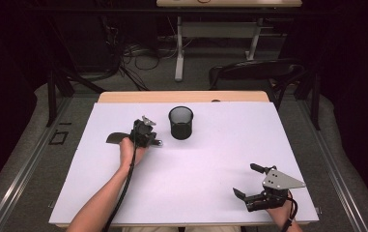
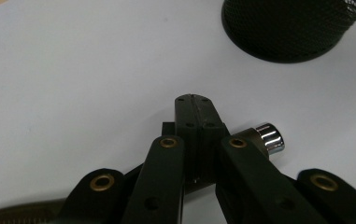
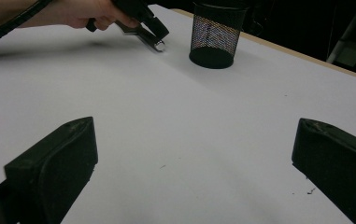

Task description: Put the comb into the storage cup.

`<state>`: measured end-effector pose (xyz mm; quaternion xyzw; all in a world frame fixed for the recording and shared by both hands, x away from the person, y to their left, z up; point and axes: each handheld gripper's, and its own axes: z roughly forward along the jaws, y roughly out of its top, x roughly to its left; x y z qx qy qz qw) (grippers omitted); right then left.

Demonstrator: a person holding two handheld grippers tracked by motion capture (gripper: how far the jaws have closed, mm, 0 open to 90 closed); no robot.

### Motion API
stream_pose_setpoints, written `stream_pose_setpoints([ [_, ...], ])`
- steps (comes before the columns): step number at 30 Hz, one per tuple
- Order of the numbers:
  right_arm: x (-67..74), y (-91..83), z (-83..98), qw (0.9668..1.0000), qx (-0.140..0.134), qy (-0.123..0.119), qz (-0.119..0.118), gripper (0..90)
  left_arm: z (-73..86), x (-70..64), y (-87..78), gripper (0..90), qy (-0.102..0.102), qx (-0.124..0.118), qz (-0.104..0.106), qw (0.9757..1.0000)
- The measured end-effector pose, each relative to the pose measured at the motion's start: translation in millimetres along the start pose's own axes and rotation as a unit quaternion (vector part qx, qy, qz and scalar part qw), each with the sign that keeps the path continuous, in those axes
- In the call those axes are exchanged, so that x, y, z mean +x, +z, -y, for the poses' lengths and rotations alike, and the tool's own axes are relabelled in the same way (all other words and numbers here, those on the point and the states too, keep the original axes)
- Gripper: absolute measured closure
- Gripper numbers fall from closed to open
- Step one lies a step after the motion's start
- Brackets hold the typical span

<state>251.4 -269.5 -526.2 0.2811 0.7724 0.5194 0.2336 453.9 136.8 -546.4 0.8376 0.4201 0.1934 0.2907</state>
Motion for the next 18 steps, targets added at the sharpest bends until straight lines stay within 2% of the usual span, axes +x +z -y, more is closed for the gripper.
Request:
stream_pose_setpoints([
  [8, 0.3, 0.1, 0.0, 1.0, 0.0, 0.001, 0.0, 0.0, 11.9, -8.3, -11.0, 90.0, 0.017, -0.004, 0.01, 0.9998],
  [18, 0.4, 0.4, -0.1, 1.0, 0.0, 0.0, 0.0, 0.0, 21.2, -11.6, -20.3, 90.0, 0.025, -0.006, 0.016, 0.9996],
])
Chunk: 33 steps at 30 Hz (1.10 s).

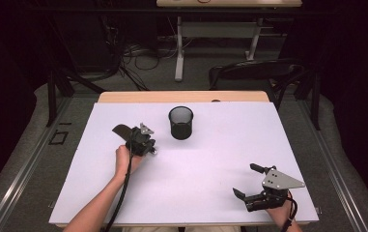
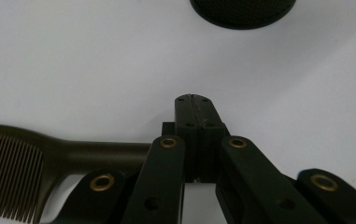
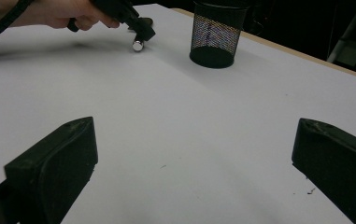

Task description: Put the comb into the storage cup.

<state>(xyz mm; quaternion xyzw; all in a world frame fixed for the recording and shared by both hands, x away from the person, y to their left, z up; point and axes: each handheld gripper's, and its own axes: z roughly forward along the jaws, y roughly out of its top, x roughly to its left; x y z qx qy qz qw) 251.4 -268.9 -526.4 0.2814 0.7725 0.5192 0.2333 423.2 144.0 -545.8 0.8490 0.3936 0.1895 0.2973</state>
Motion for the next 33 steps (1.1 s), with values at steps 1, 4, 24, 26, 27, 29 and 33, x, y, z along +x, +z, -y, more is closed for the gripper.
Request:
stream_pose_setpoints([
  [1, 0.1, 0.0, 0.0, 1.0, 0.0, 0.0, 0.0, 0.0, 0.8, -0.4, -1.0, 90.0, 0.002, 0.002, 0.0, 1.0],
  [4, 0.0, -0.5, -0.2, 1.0, 0.002, 0.001, 0.0, 0.0, 4.3, -2.0, -3.5, 90.0, 0.009, 0.004, -0.002, 1.0],
  [24, 0.2, -0.2, -0.4, 1.0, 0.0, -0.002, 0.001, 0.0, 25.6, 3.8, -22.6, 90.0, 0.018, 0.018, -0.02, 0.9995],
  [26, 0.1, -0.3, -0.4, 1.0, 0.0, -0.001, 0.001, 0.0, 27.1, 4.6, -23.5, 90.0, 0.018, 0.021, -0.024, 0.9993],
  [27, 0.1, -0.3, -0.4, 1.0, 0.0, -0.002, 0.001, 0.0, 27.8, 5.3, -23.8, 90.0, 0.018, 0.02, -0.026, 0.9993],
  [29, 0.4, -0.2, -0.4, 1.0, 0.001, -0.001, 0.001, 0.0, 28.8, 6.3, -24.7, 90.0, 0.02, 0.025, -0.029, 0.9991],
  [33, 0.5, -0.5, -0.4, 1.0, -0.001, -0.001, 0.001, 0.0, 31.5, 8.1, -25.6, 90.0, 0.023, 0.029, -0.036, 0.9987],
])
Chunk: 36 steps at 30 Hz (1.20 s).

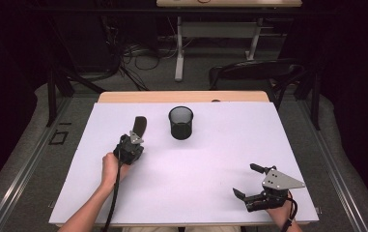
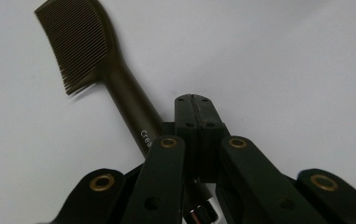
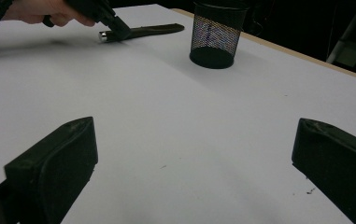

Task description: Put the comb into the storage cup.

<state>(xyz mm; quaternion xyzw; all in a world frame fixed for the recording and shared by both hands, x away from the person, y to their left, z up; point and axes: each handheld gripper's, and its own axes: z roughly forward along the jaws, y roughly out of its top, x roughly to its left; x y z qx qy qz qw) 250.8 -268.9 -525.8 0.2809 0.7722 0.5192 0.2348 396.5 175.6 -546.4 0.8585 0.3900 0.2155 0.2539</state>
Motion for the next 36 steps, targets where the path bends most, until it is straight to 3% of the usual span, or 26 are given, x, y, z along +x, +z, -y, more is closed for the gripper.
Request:
stream_pose_setpoints([
  [22, 0.1, -0.2, 0.0, 1.0, 0.0, 0.0, -0.001, 0.0, 8.7, 19.1, -3.8, 90.0, -0.02, 0.009, -0.016, 0.9996],
  [29, 0.2, 0.1, 0.0, 1.0, 0.0, 0.0, -0.003, 0.0, 10.3, 23.4, -5.0, 90.0, -0.028, 0.008, -0.01, 0.9995],
  [32, 0.2, 0.0, 0.0, 1.0, 0.0, 0.0, -0.003, 0.0, 10.1, 22.6, -11.8, 78.7, -0.03, 0.0, 0.013, 0.9995],
  [36, -0.1, 0.1, 0.1, 1.0, 0.002, 0.0, -0.004, 0.0, 9.4, 23.5, -18.6, 62.6, -0.032, -0.006, 0.028, 0.9991],
])
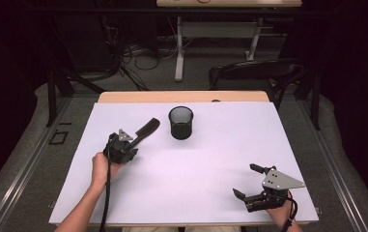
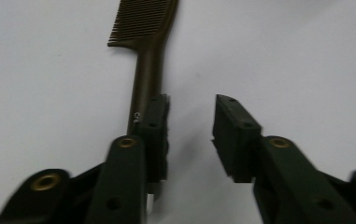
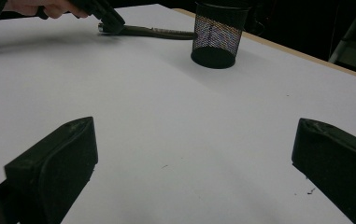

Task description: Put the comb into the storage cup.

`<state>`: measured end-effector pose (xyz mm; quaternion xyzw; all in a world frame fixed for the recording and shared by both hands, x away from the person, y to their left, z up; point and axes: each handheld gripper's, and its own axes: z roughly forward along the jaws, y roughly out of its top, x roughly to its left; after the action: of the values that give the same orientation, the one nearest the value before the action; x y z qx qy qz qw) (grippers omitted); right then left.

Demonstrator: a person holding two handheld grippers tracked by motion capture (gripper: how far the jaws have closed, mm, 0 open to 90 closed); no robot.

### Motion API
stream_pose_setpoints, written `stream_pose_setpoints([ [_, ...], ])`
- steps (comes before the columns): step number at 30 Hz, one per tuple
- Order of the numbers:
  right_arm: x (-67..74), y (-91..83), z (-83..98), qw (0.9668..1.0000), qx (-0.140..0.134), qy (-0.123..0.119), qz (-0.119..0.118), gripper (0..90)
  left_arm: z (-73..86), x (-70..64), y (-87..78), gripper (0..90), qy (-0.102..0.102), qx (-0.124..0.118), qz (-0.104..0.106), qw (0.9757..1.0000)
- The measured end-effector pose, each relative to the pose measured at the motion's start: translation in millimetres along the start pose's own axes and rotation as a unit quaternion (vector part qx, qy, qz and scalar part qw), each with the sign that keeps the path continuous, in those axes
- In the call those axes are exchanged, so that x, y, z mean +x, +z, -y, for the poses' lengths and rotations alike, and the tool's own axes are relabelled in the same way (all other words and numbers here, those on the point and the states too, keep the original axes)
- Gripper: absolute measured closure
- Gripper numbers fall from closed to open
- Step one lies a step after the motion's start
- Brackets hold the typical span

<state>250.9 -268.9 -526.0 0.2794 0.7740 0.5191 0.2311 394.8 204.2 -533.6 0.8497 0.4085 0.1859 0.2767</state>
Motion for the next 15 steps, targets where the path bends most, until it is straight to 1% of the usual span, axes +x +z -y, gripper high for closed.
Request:
stream_pose_setpoints([
  [1, 0.1, 0.0, -0.1, 1.0, 0.001, 0.0, -0.001, 0.0, -0.7, 0.3, -2.4, 58.1, 0.001, 0.001, 0.005, 1.0],
  [2, 0.1, 0.0, -0.1, 1.0, 0.001, 0.0, -0.001, 0.0, -1.3, 0.2, -4.7, 58.1, 0.002, 0.0, 0.007, 1.0],
  [3, 0.2, 0.2, -0.1, 1.0, 0.002, 0.001, -0.001, 0.0, -2.1, 0.5, -6.6, 54.4, 0.004, -0.001, 0.016, 0.9999],
  [4, 0.1, 0.5, 0.0, 1.0, 0.002, 0.002, -0.002, 0.0, -3.0, 0.7, -8.6, 46.7, 0.002, -0.002, 0.021, 0.9998],
  [5, 0.1, 0.5, 0.0, 1.0, 0.002, 0.002, -0.002, 0.0, -4.0, 1.2, -10.5, 44.5, 0.002, -0.005, 0.022, 0.9997],
  [6, 0.0, 0.7, 0.0, 1.0, 0.003, 0.001, -0.001, 0.0, -5.9, 1.8, -13.1, 41.6, 0.005, -0.008, 0.03, 0.9995],
  [10, 0.1, 0.7, 0.1, 1.0, 0.002, 0.001, -0.001, 0.0, -9.7, 3.8, -16.0, 33.0, 0.005, -0.013, 0.033, 0.9994],
  [15, -0.5, 0.9, 0.3, 1.0, 0.003, 0.0, 0.0, 0.0, -13.6, 5.6, -16.3, 21.6, 0.004, -0.01, 0.031, 0.9995],
])
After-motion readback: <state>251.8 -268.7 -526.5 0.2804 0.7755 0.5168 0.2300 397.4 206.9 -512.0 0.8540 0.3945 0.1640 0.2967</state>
